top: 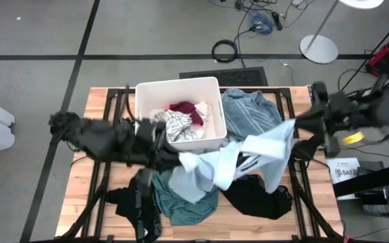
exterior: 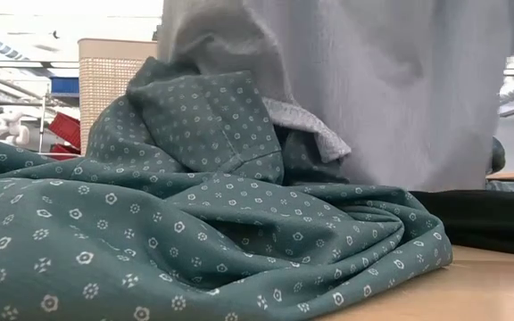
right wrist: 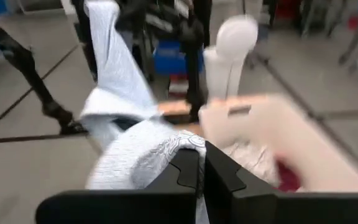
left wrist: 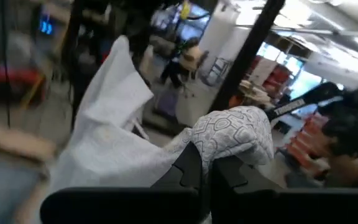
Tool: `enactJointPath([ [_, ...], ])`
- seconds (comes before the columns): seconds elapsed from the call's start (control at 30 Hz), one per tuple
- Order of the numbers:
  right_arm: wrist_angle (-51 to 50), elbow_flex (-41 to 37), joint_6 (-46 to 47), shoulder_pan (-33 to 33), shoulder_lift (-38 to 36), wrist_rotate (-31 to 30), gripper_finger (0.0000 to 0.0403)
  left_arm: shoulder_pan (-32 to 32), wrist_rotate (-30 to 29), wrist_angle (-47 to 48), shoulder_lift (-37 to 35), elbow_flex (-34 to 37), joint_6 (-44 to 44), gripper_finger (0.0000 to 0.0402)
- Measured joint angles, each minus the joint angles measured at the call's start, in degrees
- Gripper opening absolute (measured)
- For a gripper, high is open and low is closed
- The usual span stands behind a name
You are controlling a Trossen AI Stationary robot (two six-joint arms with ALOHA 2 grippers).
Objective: Sort clothes
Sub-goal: Put the light blue polo shirt into the white laundry organizer
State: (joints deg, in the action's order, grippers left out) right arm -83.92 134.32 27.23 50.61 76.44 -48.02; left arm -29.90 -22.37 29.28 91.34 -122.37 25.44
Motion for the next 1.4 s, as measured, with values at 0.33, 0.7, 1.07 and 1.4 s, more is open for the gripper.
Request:
enactJointPath([
  [0.33,-5.54,-0.02,8.90,14.18,3.48,-14.92,0.0000,-8.91,-12.00,0.61,3.23,-0.02,16.60,0.0007],
  [0.7,-5.63,-32.00,25.95,-1.45,-11.53,-3.47,0.0000,-6.21,-17.96,37.90,4.61,-0.07,42.68,0.0007],
  [1.07,16.64,-77.72,45.69,-3.74,-23.56,2.38,0.0000,-2.63,-10.13,40.31,7.92,9.78,42.38,0.0007],
  [1.4,46.20,-97.02,45.02,-7.82,-21.89,17.19,0.0000,-1.25,5.15,23.58,7.92,30.10,48.22,0.0008],
])
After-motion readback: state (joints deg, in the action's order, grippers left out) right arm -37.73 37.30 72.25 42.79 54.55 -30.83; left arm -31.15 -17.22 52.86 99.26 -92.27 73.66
